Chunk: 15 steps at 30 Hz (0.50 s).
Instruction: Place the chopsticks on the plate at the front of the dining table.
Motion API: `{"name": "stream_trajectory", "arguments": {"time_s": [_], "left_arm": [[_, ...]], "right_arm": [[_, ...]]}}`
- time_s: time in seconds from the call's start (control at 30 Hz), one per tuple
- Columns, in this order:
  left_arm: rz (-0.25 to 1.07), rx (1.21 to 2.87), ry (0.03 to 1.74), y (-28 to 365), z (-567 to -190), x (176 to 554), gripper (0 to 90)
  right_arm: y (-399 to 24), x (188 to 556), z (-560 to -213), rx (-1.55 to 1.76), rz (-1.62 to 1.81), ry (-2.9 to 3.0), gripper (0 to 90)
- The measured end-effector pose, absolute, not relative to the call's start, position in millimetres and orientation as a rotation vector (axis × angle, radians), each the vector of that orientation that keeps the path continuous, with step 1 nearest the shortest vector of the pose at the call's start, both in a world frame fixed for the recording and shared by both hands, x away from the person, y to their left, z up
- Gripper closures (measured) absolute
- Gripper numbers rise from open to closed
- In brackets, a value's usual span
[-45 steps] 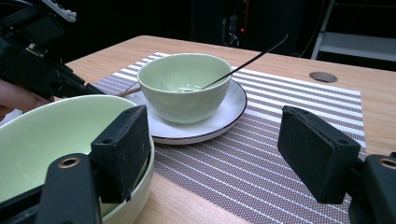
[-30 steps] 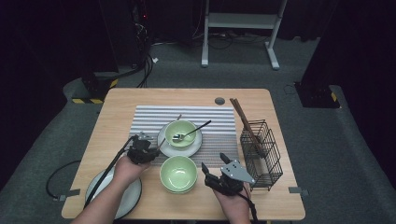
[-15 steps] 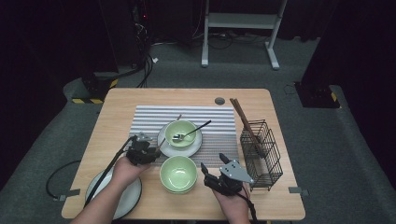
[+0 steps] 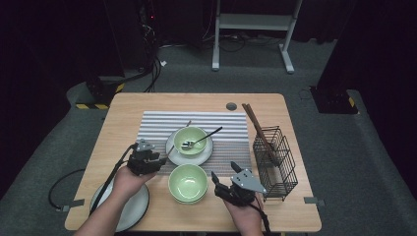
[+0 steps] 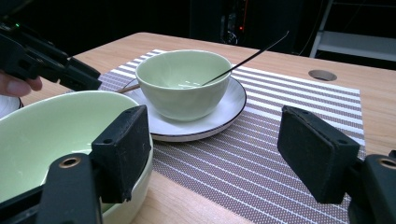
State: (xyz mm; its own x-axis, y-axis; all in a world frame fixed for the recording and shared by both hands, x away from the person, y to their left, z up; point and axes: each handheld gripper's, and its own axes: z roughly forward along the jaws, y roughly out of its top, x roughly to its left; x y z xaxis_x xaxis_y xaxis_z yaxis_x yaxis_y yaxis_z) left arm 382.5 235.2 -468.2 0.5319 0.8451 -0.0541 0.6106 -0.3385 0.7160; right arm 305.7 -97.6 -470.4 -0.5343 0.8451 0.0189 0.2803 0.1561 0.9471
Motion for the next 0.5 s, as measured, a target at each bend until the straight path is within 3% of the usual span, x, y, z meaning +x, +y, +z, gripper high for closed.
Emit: {"name": "stream_trajectory", "arguments": {"time_s": [0.5], "left_arm": [[0.484,2.004,1.125,253.4,-460.9,345.8,47.3]], "right_arm": [[-96.9,303.6,-466.8,1.046,1.367,1.902,24.0]]}}
